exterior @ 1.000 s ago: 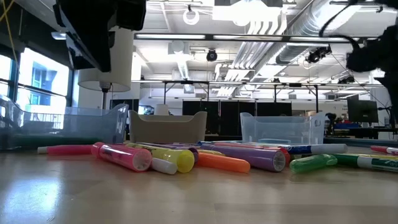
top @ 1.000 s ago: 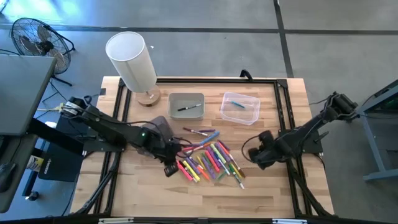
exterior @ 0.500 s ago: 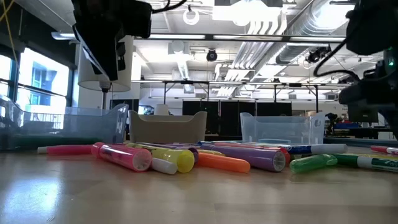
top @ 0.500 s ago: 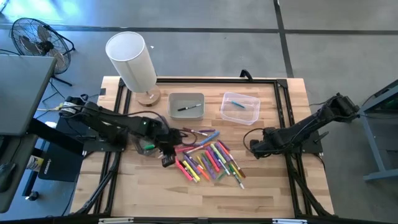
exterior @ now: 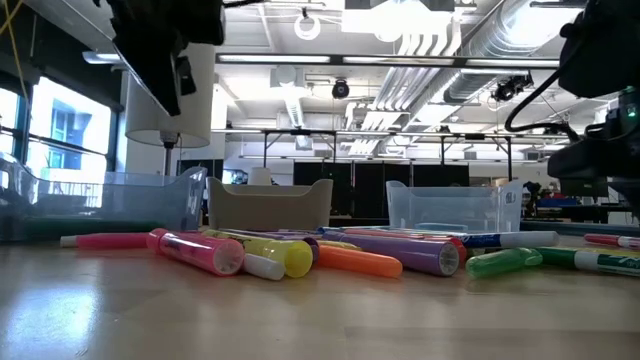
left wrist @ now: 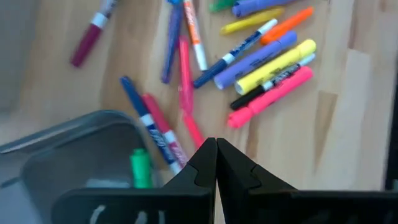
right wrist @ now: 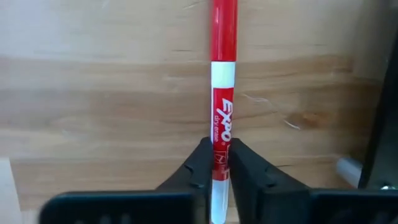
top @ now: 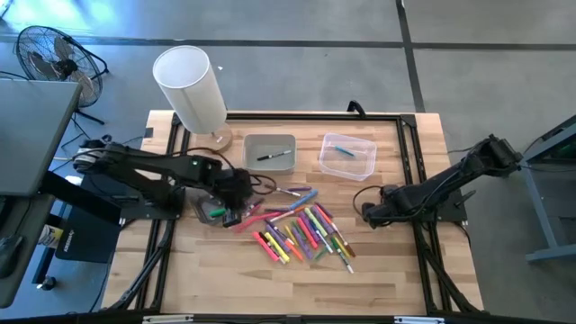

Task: Pick & Place Markers
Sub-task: Put the red marker pen into the white bin, then put the pink highlighter pen into the black bin

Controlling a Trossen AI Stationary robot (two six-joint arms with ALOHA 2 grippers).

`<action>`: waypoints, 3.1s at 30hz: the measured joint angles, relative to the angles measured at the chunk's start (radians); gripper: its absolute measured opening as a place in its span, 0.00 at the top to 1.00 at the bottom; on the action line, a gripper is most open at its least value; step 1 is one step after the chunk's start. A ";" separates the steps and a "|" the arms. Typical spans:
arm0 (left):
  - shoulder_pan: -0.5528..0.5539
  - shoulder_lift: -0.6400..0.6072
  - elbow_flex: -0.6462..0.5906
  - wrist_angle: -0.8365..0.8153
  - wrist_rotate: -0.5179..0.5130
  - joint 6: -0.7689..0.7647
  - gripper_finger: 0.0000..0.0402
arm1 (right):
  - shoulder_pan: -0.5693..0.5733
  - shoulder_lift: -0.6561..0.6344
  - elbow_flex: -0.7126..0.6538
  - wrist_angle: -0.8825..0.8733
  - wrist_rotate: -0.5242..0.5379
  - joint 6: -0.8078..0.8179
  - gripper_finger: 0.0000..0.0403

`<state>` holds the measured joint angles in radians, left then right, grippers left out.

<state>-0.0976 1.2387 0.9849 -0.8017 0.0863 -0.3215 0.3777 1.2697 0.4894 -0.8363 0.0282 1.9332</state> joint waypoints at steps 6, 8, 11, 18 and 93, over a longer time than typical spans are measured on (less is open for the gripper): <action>0.000 -0.143 -0.083 0.069 -0.051 -0.025 1.00 | 0.043 0.004 0.057 0.082 -0.019 -0.031 0.94; 0.000 -0.187 -0.107 0.103 -0.063 -0.036 1.00 | 0.067 0.001 0.089 0.100 0.004 -0.046 0.96; -0.001 -0.245 -0.130 0.107 -0.085 -0.049 1.00 | 0.099 0.003 0.139 0.112 0.124 -0.057 0.96; -0.001 -0.336 -0.146 0.063 -0.103 -0.047 1.00 | 0.100 0.002 0.302 0.154 0.356 -0.255 0.96; -0.258 0.070 -0.014 0.119 -0.310 0.228 0.68 | -0.022 -0.145 0.366 0.216 0.365 -1.033 0.98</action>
<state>-0.3560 1.3085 0.9713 -0.6830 -0.2237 -0.0937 0.3562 1.1250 0.8557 -0.6205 0.3928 0.8998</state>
